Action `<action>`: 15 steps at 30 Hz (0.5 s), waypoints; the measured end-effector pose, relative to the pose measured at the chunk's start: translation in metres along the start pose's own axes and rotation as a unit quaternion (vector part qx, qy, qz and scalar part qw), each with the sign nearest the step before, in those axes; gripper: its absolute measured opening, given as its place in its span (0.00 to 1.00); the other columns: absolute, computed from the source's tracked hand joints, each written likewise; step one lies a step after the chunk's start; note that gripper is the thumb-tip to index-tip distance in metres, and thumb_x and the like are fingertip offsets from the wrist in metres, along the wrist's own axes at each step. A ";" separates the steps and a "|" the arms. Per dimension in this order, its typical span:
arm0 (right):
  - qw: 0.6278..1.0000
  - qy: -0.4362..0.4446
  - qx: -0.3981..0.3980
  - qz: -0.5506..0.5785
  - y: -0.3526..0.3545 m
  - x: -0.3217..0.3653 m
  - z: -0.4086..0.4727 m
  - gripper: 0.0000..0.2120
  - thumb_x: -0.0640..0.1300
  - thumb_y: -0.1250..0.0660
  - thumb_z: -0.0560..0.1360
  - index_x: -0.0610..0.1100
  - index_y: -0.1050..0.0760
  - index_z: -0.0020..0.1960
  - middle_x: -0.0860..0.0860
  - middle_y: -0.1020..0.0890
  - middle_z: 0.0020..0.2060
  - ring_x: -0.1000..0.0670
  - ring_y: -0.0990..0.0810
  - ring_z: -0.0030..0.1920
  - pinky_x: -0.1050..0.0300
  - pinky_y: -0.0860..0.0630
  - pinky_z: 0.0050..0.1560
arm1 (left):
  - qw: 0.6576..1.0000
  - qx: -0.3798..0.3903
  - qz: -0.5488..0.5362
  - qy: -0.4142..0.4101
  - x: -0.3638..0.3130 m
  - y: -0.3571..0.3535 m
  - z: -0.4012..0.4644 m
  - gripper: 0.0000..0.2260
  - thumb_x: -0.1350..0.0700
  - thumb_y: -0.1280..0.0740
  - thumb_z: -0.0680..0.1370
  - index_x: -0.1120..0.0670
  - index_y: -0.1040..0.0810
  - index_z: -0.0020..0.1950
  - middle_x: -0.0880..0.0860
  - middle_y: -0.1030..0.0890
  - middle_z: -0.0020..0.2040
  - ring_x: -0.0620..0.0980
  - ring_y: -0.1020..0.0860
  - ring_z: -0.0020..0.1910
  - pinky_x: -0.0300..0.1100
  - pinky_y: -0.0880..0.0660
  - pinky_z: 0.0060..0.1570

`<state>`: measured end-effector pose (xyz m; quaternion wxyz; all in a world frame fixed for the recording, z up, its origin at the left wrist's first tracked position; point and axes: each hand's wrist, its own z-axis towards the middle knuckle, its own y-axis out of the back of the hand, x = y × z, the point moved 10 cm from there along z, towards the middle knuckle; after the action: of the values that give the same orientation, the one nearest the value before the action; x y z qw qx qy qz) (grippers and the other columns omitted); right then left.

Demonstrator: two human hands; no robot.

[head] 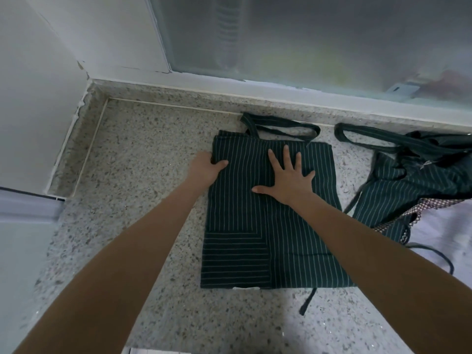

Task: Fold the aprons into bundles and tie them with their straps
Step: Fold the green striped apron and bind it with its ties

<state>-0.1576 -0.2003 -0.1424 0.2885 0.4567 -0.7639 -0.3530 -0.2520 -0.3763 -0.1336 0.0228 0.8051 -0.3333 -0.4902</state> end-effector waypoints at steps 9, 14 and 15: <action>0.993 0.052 0.101 0.020 -0.055 0.006 -0.054 0.61 0.65 0.25 0.60 0.65 0.72 0.71 0.53 0.76 0.70 0.42 0.76 0.71 0.20 0.56 0.63 | 0.997 0.078 0.022 -0.005 0.027 -0.003 -0.046 0.22 0.58 0.32 0.76 0.59 0.34 0.67 0.53 0.27 0.56 0.50 0.26 0.55 0.44 0.27 0.57; 0.992 0.032 0.122 0.017 -0.059 0.010 -0.057 0.63 0.63 0.24 0.60 0.64 0.75 0.70 0.53 0.80 0.68 0.42 0.78 0.69 0.19 0.57 0.61 | 0.999 -0.014 -0.034 0.032 0.040 0.012 -0.046 0.10 0.53 0.29 0.74 0.55 0.26 0.38 0.53 0.24 0.37 0.53 0.23 0.41 0.52 0.22 0.52; 0.992 0.029 0.119 0.017 -0.059 0.010 -0.057 0.63 0.64 0.24 0.60 0.64 0.75 0.70 0.53 0.80 0.68 0.42 0.78 0.69 0.19 0.57 0.61 | 0.998 -0.032 -0.041 0.041 0.042 0.014 -0.046 0.11 0.51 0.28 0.73 0.54 0.27 0.37 0.53 0.24 0.36 0.53 0.23 0.41 0.52 0.22 0.51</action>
<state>-0.0889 -0.2445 -0.1549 0.2602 0.4847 -0.7996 -0.2407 -0.2094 -0.4238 -0.1373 0.0421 0.8366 -0.2827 -0.4673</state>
